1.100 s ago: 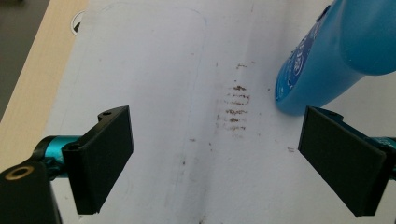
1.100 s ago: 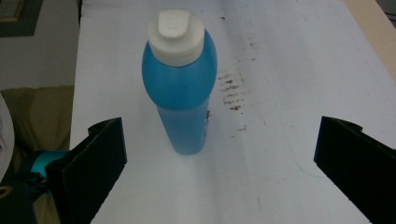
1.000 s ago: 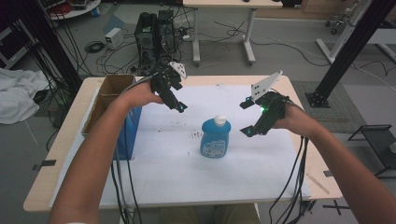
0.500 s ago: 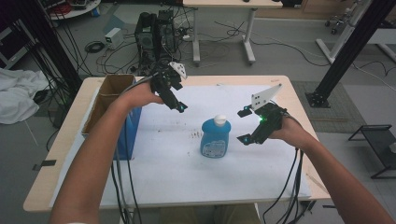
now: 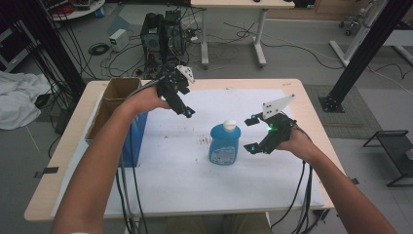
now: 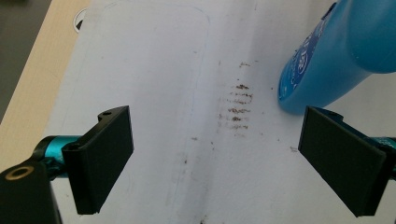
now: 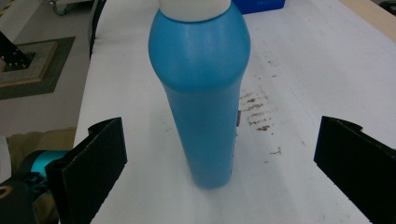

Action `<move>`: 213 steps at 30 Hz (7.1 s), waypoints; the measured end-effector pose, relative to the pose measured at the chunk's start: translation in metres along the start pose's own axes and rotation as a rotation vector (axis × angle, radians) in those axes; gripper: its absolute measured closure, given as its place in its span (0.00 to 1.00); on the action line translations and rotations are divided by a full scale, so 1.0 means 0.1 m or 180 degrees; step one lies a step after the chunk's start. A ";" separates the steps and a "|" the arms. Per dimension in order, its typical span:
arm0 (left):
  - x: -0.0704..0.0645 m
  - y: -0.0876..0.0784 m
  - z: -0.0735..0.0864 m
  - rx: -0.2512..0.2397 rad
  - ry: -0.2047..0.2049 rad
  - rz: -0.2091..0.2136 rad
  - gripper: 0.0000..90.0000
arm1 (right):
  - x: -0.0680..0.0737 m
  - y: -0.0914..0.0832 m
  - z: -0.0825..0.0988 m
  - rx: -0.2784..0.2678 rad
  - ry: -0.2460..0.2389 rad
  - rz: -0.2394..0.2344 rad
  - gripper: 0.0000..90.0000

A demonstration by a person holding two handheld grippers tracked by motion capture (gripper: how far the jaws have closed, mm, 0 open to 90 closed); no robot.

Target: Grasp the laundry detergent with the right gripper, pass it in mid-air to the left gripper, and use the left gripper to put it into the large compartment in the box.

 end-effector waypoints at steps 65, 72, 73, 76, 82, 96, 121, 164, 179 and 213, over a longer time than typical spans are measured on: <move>0.03 0.01 0.05 0.0065 0.0034 -0.0024 0.11 | 0.06 0.68 -0.12 -0.0509 -0.0123 -0.0098 0.16; 0.03 0.01 0.05 0.0075 0.0044 -0.0027 0.11 | 0.04 0.68 -0.12 -0.0549 -0.0147 -0.0091 0.28; 0.03 0.01 0.05 0.0077 0.0048 -0.0023 0.11 | 0.04 0.67 -0.11 -0.0557 -0.0146 -0.0083 0.28; 0.01 0.03 0.03 -0.0004 -0.0048 -0.0020 0.11 | 0.03 0.68 -0.11 -0.0555 -0.0120 -0.0049 0.28; 0.02 0.02 0.04 0.0031 -0.0011 -0.0024 0.11 | 0.02 0.67 -0.12 -0.0596 -0.0157 -0.0050 0.33; 0.01 0.03 0.04 0.0007 -0.0034 -0.0015 0.11 | 0.05 0.68 -0.12 -0.0615 -0.0221 -0.0076 0.45; -0.09 -0.06 0.02 0.0004 0.0050 -0.0058 0.11 | 0.10 0.63 -0.14 -0.0649 -0.0254 -0.0020 0.49; -1.06 -0.46 -0.47 0.0420 0.0710 0.0217 0.11 | 0.26 0.34 -0.39 -0.0354 -0.0316 -0.0091 0.49; -1.13 -0.36 -0.70 0.0551 0.0740 0.0269 0.11 | 0.31 0.37 -0.51 -0.0374 -0.0440 -0.0149 0.49; -1.18 -0.08 -0.81 0.0702 0.0760 0.0456 0.18 | 0.36 0.39 -0.58 -0.0335 -0.0499 -0.0178 0.49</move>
Point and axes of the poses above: each handheld gripper's, and its own axes: y roughly forward along the jaws, z roughly out of its underside, x roughly to its left, the point moved 7 cm from there along y, roughly forward along the jaws, and after that the axes turned 11 degrees about x, right-handed, at the moved point
